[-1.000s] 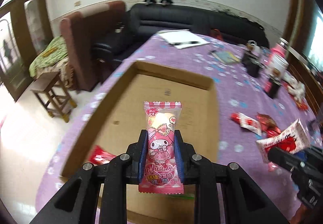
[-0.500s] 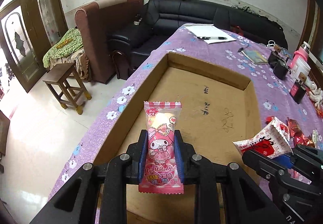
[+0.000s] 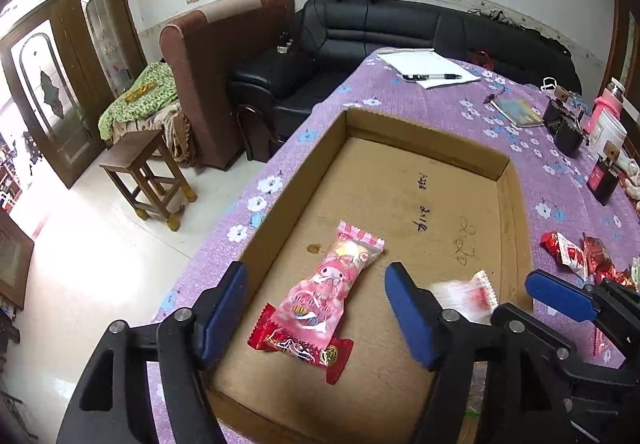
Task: Organize snacks
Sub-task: 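Move both open grippers back toward the remaining snacks on the table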
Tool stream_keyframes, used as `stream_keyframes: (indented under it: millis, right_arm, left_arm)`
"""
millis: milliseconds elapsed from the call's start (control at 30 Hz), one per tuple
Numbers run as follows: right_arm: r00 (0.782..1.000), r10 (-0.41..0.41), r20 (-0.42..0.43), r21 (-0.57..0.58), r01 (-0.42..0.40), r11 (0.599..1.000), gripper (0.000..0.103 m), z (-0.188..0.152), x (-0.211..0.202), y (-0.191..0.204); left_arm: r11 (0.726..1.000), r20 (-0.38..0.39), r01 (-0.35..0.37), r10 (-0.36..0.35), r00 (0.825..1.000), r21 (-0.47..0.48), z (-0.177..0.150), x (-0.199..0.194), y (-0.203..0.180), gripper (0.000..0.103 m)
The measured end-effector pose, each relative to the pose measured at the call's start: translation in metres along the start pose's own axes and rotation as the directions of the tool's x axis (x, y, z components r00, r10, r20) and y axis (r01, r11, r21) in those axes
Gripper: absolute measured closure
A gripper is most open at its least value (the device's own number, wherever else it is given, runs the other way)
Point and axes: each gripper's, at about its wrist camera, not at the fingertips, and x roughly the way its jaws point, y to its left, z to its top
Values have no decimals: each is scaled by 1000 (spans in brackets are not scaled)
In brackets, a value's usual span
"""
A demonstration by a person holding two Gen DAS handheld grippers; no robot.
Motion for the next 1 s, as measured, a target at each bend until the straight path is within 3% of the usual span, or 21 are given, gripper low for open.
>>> stream_keyframes:
  millis: [100,300,400,667,800,1000]
  right_arm:
    - [1000,-2,16,9,2,1000,63,-3,-13,-5]
    - [999,-33,43,40,31,999,63,-16,-44,-24]
    - [997,-54,51,70,51,996,56,-27,-60,-38]
    - [988,-146,54,175,135,975,52,-63,-100,-89]
    - [980,-189,56,206,174,963,40,-78,-117,-108]
    - [968,-244,52,235,226,945,34,-100,-141,-130]
  left_arm:
    - [1000,-1,-14,14,1000,1,1,-2,-2,11]
    - [1000,-3,-12,12,1000,14,0,-5,-12,11]
    - [1000,1,12,-12,1000,21,-2,-10,-23,11]
    - [989,6,85,-86,996,122,-10,-26,-81,11]
    - [982,2,114,-115,993,153,-14,-31,-105,11]
    - [965,-6,170,-172,985,202,-21,-40,-134,11]
